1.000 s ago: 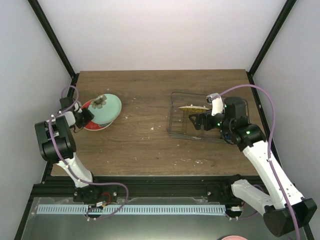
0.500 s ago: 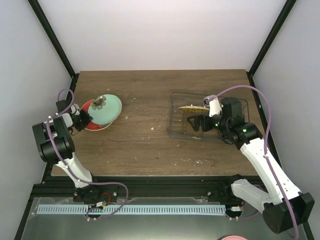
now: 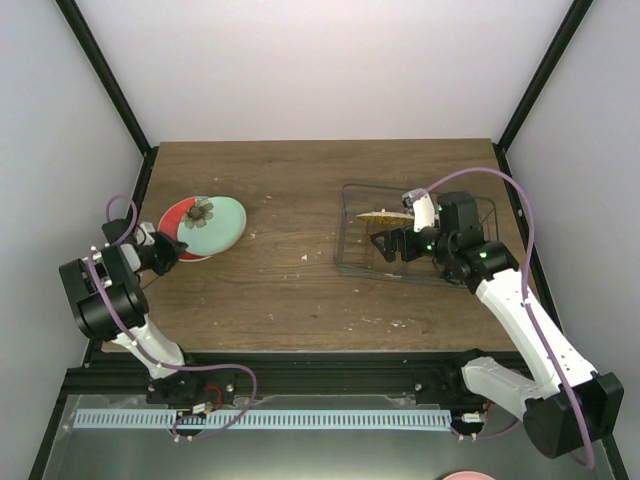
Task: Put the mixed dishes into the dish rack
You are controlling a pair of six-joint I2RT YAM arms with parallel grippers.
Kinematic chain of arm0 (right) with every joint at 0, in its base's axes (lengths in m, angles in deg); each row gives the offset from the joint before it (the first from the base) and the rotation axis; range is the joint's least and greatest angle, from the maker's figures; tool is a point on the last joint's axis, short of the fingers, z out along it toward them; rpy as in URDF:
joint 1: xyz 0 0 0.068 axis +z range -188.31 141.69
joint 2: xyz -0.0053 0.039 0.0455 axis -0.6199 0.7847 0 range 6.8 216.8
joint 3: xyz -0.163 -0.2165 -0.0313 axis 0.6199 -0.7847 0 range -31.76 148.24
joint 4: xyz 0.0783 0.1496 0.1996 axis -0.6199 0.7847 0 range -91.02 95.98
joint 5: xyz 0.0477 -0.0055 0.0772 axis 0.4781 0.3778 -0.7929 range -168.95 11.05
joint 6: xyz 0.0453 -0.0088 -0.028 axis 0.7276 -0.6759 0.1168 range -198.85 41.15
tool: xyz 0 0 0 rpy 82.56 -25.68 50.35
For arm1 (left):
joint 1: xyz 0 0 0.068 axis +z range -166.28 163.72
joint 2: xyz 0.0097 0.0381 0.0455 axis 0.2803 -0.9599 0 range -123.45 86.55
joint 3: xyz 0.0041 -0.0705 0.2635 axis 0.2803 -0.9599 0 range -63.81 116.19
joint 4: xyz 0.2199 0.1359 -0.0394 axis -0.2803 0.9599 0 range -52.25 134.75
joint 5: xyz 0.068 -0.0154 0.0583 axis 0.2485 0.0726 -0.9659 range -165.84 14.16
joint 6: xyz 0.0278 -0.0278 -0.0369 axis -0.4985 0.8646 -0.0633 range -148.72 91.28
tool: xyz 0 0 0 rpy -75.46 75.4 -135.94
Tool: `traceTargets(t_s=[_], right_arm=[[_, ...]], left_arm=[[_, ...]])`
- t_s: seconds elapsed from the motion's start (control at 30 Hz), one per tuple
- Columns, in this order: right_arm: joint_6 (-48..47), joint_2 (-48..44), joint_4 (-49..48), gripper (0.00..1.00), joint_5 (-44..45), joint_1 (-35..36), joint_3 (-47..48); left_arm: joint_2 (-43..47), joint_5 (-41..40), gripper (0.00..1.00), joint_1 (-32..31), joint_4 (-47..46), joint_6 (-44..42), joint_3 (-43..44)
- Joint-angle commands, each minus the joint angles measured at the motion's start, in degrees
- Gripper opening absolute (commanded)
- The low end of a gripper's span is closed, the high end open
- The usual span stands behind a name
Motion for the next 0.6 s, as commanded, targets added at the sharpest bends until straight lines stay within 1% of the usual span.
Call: traceTargets(t_s=[0.0,0.37,0.57], right_arm=[[-1.27,0.60,-1.68,1.00,-1.46,0.44,0.45],[-1.09,3.11,-3.54,1.00,-4.41,0.46,0.35],[-1.01,4.30,-4.23,1.00,-5.66,0.52,0.92]], left_arm=[[3.06,9.50,0.00,-0.57,-6.09,1.57,-2.82],[6.84,15.78,0.00,-0.59,-19.23,8.26,-8.22],[7.81,19.25,0.00,-0.55,-28.34,14.90,-12.24]])
